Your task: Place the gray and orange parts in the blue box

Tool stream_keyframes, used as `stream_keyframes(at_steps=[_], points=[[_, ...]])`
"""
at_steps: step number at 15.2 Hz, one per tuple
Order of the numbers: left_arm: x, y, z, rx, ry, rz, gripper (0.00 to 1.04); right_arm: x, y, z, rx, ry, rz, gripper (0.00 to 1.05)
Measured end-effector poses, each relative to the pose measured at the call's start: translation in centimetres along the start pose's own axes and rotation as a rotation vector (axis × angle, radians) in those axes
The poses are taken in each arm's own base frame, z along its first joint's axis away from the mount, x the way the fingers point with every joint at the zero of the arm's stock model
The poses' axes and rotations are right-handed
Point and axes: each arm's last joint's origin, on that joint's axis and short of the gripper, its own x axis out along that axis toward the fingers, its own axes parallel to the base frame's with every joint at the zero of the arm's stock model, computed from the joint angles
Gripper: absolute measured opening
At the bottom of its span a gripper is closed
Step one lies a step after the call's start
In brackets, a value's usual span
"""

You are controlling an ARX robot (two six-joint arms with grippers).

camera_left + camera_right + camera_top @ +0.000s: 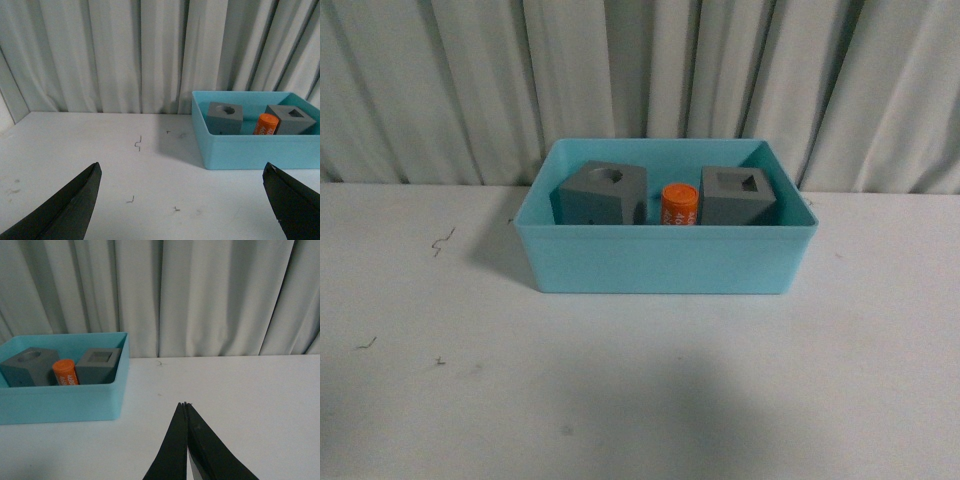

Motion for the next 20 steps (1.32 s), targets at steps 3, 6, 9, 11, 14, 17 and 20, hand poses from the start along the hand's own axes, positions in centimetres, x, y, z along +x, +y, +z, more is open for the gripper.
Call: stream_keyframes(at_steps=[3,6,9,11,14,17,20], points=[[0.0,0.0,0.0,0.000,0.000,0.000,0.98,-0.9,0.0,-0.1,0.000,0.003,0.000,0.02],[0.0,0.0,0.0,0.000,0.000,0.000,0.98,-1.8,0.0,0.3,0.000,-0.011,0.000,0.02],[0.0,0.0,0.0,0.000,0.000,0.000,0.98,-3.2,0.0,0.6,0.000,-0.022,0.000,0.02],[0.0,0.0,0.0,0.000,0.000,0.000,0.98,-3.7,0.0,0.6,0.000,-0.022,0.000,0.02],[0.0,0.0,0.0,0.000,0.000,0.000,0.98,-3.9,0.0,0.7,0.000,-0.024,0.000,0.02],[0.0,0.0,0.0,0.000,0.000,0.000,0.98,-4.0,0.0,0.7,0.000,-0.025,0.000,0.02],[0.0,0.0,0.0,0.000,0.000,0.000,0.98,-5.1,0.0,0.1,0.000,0.018,-0.001,0.02]])
